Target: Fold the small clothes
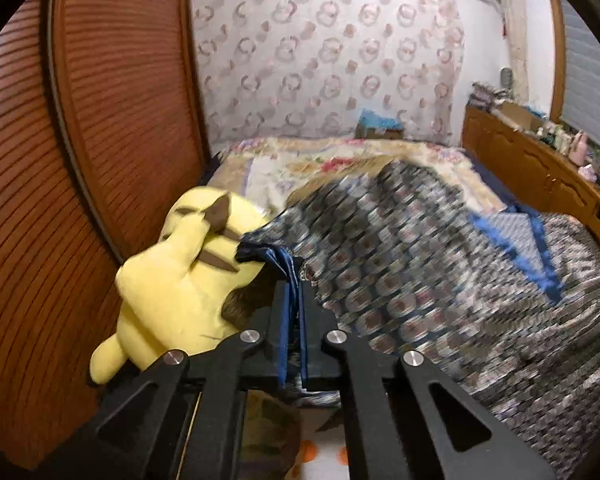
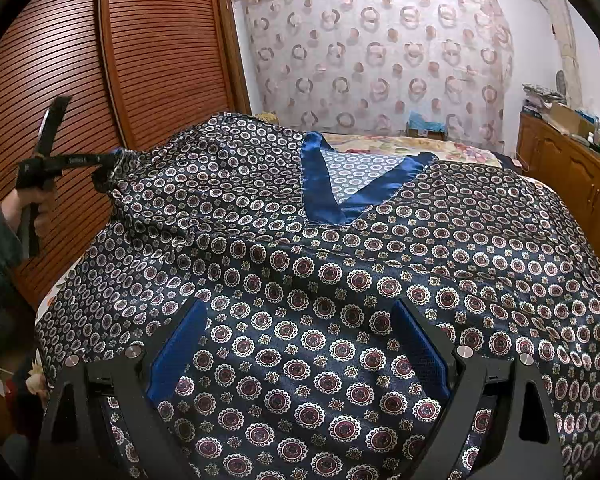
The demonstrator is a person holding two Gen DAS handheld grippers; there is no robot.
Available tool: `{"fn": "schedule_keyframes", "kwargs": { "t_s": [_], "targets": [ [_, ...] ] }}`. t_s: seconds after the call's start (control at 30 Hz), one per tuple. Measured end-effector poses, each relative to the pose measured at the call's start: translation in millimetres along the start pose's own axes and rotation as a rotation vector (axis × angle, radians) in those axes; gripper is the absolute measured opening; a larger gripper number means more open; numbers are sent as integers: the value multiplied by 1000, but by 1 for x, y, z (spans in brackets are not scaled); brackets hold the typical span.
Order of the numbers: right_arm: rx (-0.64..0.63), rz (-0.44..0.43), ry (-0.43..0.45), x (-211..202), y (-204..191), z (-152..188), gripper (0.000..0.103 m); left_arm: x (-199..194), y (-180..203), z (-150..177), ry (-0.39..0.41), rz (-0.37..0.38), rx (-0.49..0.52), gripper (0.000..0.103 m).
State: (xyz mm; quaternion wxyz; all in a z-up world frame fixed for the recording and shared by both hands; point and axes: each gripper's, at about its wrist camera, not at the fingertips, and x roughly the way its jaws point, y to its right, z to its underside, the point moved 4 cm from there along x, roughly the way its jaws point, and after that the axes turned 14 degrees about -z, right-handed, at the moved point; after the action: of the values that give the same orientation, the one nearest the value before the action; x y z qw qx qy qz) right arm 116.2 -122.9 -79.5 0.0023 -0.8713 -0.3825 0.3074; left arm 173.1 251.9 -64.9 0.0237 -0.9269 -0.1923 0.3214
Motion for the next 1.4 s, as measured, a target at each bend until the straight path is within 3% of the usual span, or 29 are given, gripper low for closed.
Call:
{"fn": "schedule_keyframes", "kwargs": {
  "t_s": [0.23, 0.43, 0.53, 0.67, 0.73, 0.8, 0.87, 0.93, 1.1, 1.4],
  "targets": [
    [0, -1, 0, 0, 0, 0, 94, -36, 55, -35, 78, 105, 56, 4],
    [3, -5, 3, 0, 1, 0, 94, -72, 126, -58, 129, 208, 151, 4],
    [6, -7, 8, -2, 0, 1, 94, -97, 159, -62, 148, 272, 197, 4],
    [8, -14, 10, -3, 1, 1, 94, -118, 179, -56, 152, 292, 234, 5],
    [7, -16, 10, -3, 2, 1, 94, -123, 179, -51, 142, 320, 235, 12],
    [7, -18, 10, -3, 2, 1, 94, -125, 178, -47, 133, 324, 235, 34],
    [9, -19, 10, -2, 3, 0, 94, -125, 172, -42, 137, 313, 227, 46],
    [9, -19, 9, -2, 4, 0, 94, -120, 162, -34, 121, 305, 218, 49],
    [14, -23, 2, 0, 5, 0, 94, -101, 138, -10, 72, 279, 159, 80],
    [22, -53, -16, 1, 5, -4, 94, -58, 112, 47, -27, 227, 96, 81]
  ]
}}
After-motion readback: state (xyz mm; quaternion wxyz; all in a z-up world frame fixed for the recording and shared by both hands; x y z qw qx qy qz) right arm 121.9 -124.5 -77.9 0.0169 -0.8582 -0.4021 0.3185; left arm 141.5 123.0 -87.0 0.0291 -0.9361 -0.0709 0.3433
